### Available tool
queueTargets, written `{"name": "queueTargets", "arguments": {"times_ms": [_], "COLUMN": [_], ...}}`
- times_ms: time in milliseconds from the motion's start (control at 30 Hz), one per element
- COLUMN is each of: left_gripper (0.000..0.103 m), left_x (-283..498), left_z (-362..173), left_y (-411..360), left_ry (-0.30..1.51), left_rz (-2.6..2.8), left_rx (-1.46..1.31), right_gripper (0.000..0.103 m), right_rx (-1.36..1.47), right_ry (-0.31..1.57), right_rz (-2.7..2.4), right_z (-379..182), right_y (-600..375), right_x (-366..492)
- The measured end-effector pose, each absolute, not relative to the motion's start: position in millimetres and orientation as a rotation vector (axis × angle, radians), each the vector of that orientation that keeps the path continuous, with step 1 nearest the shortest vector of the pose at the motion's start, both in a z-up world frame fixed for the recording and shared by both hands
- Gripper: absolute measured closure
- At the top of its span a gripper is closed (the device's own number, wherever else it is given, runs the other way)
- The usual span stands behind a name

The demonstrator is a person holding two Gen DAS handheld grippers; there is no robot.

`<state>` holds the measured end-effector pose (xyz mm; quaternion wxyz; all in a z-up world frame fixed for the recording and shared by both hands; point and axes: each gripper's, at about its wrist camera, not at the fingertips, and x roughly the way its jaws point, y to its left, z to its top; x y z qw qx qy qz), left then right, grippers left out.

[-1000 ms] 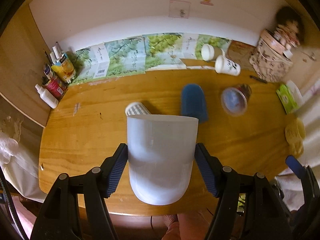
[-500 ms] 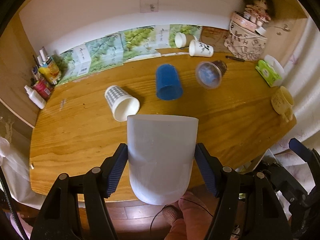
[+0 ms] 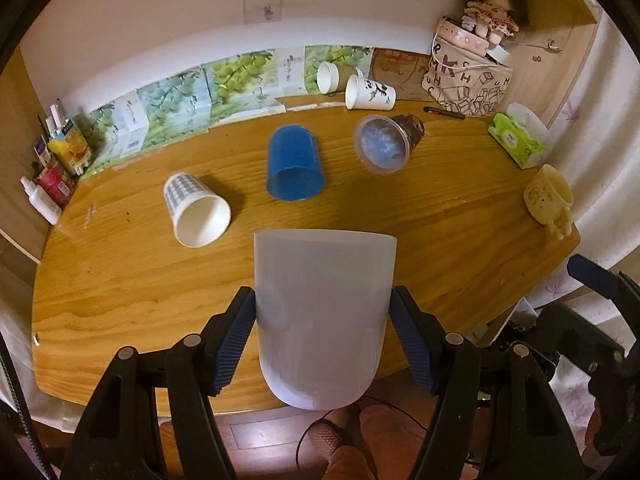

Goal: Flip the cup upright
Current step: 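Carry the held white cup toward the right tool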

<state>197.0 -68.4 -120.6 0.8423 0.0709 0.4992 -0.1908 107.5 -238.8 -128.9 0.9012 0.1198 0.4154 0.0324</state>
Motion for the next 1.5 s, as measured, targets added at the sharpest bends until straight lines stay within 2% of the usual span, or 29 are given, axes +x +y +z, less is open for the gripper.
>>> {"name": "queueTargets", "arguments": {"times_ms": [933,1500], "left_gripper": [0.031,0.031], "left_x": [222,239], "left_z": [-209,-222], "left_y": [-122,-133], "left_ry": [1.223,1.276], "left_rz": [-0.254,-0.204], "left_rx": [-0.003,0.035], "right_gripper": [0.000,0.000], "right_rx": [0.210,0.210], "right_ry": [0.973,1.023], "right_rz": [0.149,0.221], "right_z": [-161,-176], "right_y": [-322,-324], "right_x": [191,224]}}
